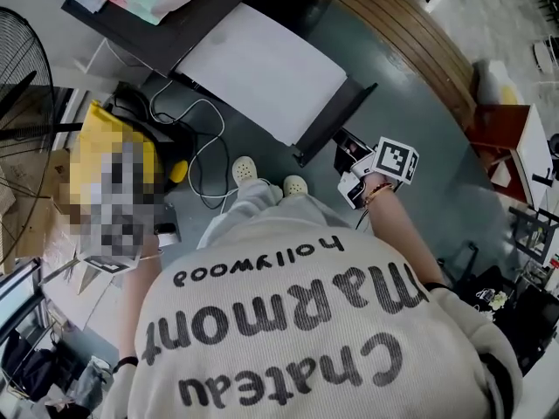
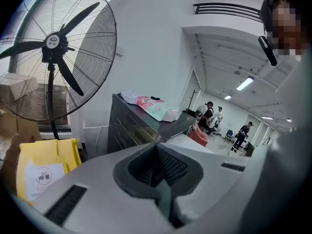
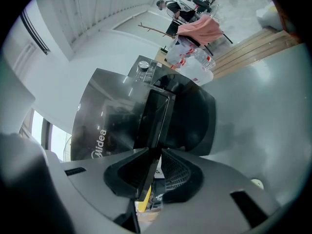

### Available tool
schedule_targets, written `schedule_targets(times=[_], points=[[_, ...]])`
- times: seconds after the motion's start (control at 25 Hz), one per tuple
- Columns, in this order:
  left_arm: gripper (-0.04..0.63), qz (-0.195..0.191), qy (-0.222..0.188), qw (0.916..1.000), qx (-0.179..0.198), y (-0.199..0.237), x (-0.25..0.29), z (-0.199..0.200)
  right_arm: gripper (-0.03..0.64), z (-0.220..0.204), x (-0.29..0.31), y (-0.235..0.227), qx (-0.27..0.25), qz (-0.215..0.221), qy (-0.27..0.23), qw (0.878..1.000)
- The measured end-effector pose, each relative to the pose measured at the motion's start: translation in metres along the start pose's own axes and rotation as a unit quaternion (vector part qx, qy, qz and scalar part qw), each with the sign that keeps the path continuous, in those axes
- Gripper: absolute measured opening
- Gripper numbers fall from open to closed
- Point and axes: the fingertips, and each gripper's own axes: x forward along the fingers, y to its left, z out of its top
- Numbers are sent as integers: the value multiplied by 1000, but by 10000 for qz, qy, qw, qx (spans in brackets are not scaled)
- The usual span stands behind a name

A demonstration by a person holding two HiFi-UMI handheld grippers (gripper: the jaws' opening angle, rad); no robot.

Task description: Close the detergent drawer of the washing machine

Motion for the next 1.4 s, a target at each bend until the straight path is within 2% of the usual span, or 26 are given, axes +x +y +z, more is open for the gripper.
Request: schedule_targets(times=[0.16,0.32,0.52,0.76,1.0,1.2,1.4], points=[[8,-99,-1,10000,6,3,8,9,95,4,9,6,36,-25,-103,9999],[8,-151,-86,9998,-22,10,12,22,95,2,6,2,284,-426,-209,9985],[8,-238,-164,9996,-20,21,19,35,94,2,9,5,269,-320,-311,9986],[8,-324,-127,9994,-82,39,31,40,91,-1,18,7,313,-472,-432,9975],[8,-449,-111,9989,-118,47,39,46,87,-1,26,14,341,-347,-558,9973],[8,-476,-86,9988,-118,58,42,50,83,-5,34,17,485,-530,-612,9955],[8,-476,-60,9988,-112,69,40,54,81,-5,41,21,550,-477,-726,9947]])
